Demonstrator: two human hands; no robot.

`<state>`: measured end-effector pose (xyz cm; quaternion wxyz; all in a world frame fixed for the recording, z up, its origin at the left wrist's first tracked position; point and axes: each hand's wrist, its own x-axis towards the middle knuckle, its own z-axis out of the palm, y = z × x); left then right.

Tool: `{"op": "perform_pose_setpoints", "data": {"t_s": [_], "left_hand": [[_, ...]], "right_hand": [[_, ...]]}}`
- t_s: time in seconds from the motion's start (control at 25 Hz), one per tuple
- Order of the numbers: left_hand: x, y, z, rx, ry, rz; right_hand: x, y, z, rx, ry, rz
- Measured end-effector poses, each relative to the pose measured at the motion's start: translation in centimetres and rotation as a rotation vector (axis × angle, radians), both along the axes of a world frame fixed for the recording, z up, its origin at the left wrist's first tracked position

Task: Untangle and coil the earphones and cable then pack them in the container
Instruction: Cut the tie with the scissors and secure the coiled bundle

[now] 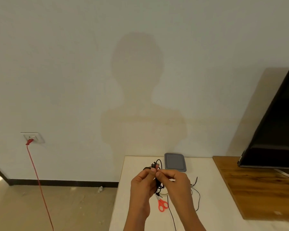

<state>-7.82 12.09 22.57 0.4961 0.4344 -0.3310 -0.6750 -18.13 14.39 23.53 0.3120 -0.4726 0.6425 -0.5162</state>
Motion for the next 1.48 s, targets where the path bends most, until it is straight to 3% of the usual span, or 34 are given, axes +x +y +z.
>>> {"op": "perform_pose_setpoints", "data": {"t_s": [0.32,0.52,0.76,0.88,1.04,1.28,1.48], "left_hand": [[1.4,1.9,3.0,0.089,0.018,-0.145],[1.9,2.8,3.8,0.138,0.024,-0.241],[2.7,3.6,4.2,0.192,-0.005,-0.222],[2.6,3.9,4.3,0.114,-0.125,-0.211],[2.7,4.1,4.8,0.094,-0.147,-0.148],[2.7,4.7,4.8,0.028,-0.218,-0.121],[2.5,4.9,4.6,0.023,-0.183,-0.094]], "right_hand": [[-1.7,1.3,3.3,0.216,-0.235,0.313],[-2.6,1.7,2.3,0.387,-0.352,0.373],[-3.1,2.2,1.2,0.39,-0.533,0.358],[-2.9,2.5,1.5,0.395,-0.496,0.318],[-2.6,3.0,2.3,0.348,-0.416,0.287],[-2.4,3.9,3.4,0.247,-0.167,0.28],[-1.8,4.1,3.4,0.185,-0.169,0.238]]}}
